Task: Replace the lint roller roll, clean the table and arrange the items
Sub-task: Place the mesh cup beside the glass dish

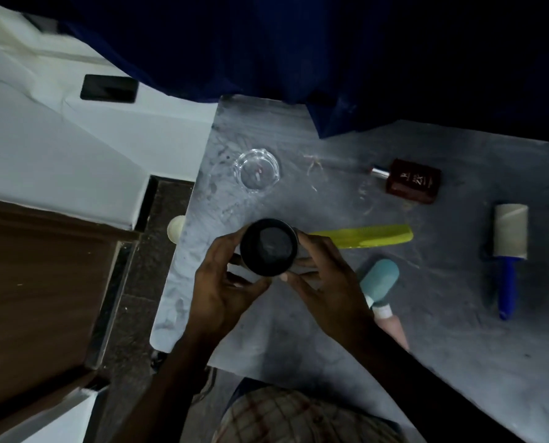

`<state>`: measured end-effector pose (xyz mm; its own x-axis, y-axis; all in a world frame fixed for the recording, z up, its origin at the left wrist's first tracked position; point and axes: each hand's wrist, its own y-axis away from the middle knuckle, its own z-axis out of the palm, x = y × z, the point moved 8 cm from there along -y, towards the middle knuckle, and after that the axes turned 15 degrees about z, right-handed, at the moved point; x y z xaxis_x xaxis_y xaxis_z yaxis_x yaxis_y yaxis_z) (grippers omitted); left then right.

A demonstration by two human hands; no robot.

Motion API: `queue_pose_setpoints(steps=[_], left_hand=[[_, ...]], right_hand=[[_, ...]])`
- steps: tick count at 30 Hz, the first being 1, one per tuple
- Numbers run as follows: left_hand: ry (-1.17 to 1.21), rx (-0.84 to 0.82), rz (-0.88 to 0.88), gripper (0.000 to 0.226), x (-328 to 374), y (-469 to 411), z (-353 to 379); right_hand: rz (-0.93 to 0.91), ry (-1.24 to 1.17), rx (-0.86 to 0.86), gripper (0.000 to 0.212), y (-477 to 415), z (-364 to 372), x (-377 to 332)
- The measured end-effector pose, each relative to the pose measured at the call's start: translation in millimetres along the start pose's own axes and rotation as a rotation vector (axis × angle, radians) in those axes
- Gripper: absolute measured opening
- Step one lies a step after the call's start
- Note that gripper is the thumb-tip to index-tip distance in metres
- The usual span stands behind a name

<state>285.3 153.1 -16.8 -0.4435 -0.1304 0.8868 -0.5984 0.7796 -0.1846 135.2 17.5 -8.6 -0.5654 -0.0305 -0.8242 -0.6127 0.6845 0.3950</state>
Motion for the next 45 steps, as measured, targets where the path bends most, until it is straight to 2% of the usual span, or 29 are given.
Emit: queue_pose_setpoints(steps=[15, 31, 45], left_hand=[[0.040, -0.038, -0.011, 0.085, -71.4, -60.1, -13.0], [0.012, -0.009, -0.065, 0.083, -96.8, -53.8, -21.0], [-0.014, 0.022, -0.016, 0.084, -94.5, -56.3, -21.8]], right_hand=[[0.055, -0.049, 0.040, 0.064, -76.4, 50.6, -3.6], [0.081, -0.038, 0.026, 0.066, -83.9, 68.5, -3.1], [0.021, 0.084, 0.133, 0.064, -90.7, 64.9, -8.4]])
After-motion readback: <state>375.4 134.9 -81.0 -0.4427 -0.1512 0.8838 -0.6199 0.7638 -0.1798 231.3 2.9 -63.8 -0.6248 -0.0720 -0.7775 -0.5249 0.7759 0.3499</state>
